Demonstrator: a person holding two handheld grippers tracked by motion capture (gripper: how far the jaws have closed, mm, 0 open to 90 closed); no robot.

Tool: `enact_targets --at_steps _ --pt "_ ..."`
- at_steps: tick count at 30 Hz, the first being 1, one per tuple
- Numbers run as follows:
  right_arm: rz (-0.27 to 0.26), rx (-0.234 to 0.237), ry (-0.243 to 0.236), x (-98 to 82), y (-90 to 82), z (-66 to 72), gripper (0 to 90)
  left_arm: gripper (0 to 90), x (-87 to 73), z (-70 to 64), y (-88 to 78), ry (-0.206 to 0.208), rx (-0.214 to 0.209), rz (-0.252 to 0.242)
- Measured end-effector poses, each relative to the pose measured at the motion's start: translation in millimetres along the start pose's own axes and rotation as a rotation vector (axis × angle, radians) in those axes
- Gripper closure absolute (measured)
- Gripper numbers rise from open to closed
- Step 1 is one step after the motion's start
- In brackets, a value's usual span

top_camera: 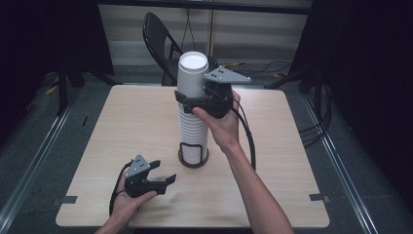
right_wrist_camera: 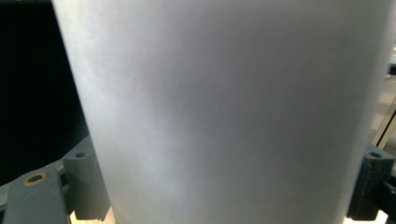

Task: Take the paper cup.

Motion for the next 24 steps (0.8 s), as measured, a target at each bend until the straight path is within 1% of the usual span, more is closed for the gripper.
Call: enact_targets --at_steps 2,6,7,9,13,21,23,24 --pt "-0.007 0.005 -0.002 5.3 -3.2 -0.4 11.9 18.1 -0.1 -0.1 0.1 -0.001 -0.001 0.000" --pt "-0.011 0.005 -0.001 8.4 -5.9 -0.5 12.1 18.1 0.0 -0.5 0.3 0.000 0.000 0.002" --pt "-0.015 0.002 -0.008 9.6 -6.6 -0.8 12.1 18.1 0.1 -0.5 0.3 0.002 0.001 0.003" --pt "-0.026 0.006 -0.003 13.0 -8.3 -0.6 12.1 18.1 0.0 -0.6 0.5 0.002 0.001 0.006" --pt "-0.032 0.014 0.001 17.5 -10.1 -1.6 12.3 18.1 -0.2 -0.6 0.8 -0.006 -0.001 0.008" --pt "-0.061 0.018 0.013 23.7 -13.6 -1.6 12.3 18.1 -0.2 -0.1 1.4 -0.002 0.002 0.012" --pt "-0.062 0.014 0.007 24.6 -14.1 -1.6 12.4 18.2 -0.2 0.1 1.4 -0.001 0.004 0.011" --pt "-0.072 0.018 0.013 26.8 -15.1 -1.1 12.4 18.2 -0.4 0.4 1.8 -0.003 0.004 0.013"
Point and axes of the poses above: each handheld gripper's, and its own axes: y roughly forward along the jaws, x roughly out of its top, z roughly to its left, the point moved 1 cm from there along y, roughly forward along the jaws, and after that the axes turned 6 degrees about z, right-handed, at the moved point
